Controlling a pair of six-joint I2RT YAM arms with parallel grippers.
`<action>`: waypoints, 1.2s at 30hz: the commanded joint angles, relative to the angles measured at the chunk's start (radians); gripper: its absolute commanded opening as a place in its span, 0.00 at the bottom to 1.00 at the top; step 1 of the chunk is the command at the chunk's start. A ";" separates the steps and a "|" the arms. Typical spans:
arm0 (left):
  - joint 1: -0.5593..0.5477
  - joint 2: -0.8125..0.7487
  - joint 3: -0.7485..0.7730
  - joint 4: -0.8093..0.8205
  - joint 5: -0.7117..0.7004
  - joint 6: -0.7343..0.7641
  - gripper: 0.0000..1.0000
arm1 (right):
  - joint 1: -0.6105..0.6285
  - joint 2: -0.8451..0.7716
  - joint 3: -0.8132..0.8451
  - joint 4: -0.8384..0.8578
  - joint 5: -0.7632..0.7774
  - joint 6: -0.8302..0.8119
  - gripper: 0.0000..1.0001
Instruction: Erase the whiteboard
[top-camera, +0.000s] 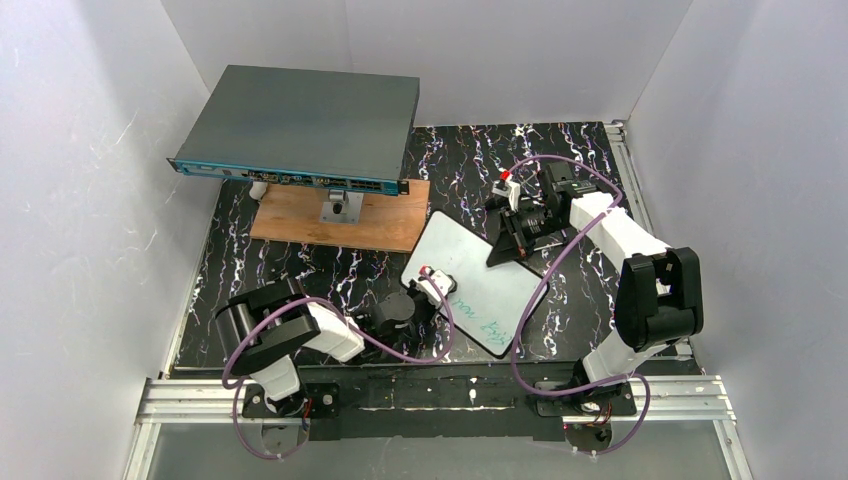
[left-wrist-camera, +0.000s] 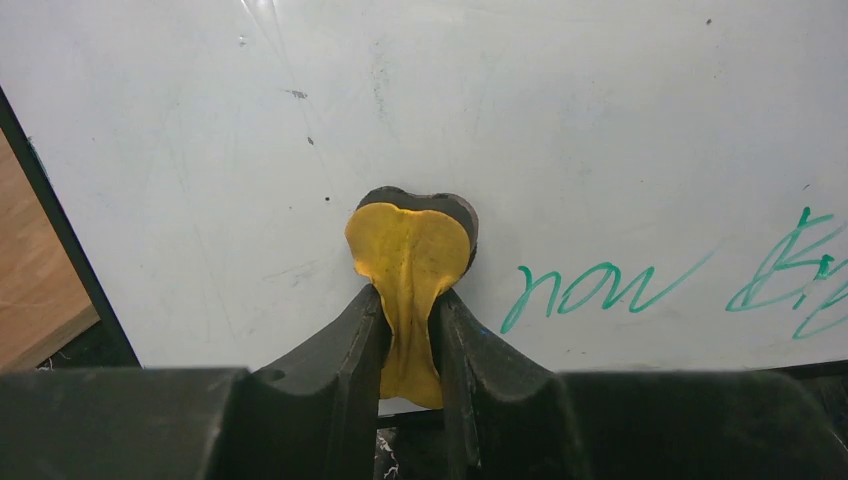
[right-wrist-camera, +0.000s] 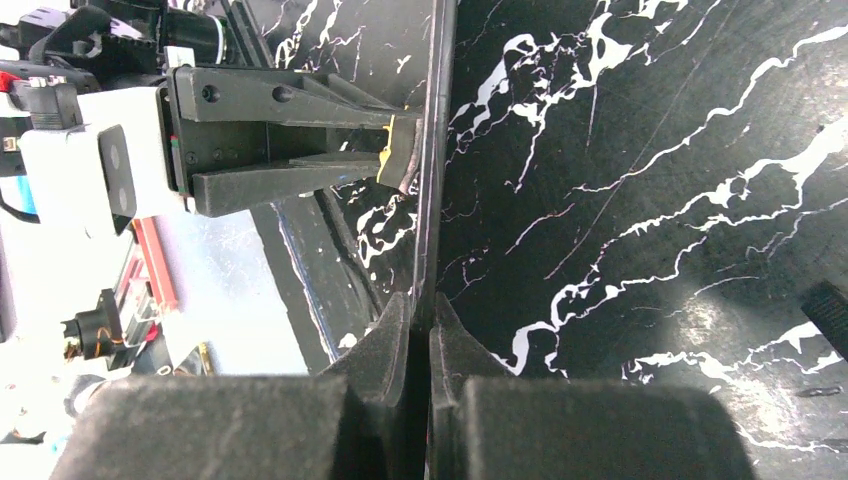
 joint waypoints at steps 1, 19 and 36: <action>-0.026 0.044 0.081 -0.142 0.191 -0.063 0.00 | 0.070 -0.004 -0.002 -0.054 -0.211 -0.131 0.01; 0.136 -0.198 0.129 -0.648 -0.044 -0.271 0.00 | 0.071 -0.001 -0.005 -0.049 -0.169 -0.135 0.01; 0.010 -0.168 0.127 -0.518 -0.138 -0.203 0.00 | 0.073 0.005 0.003 -0.089 -0.147 -0.193 0.01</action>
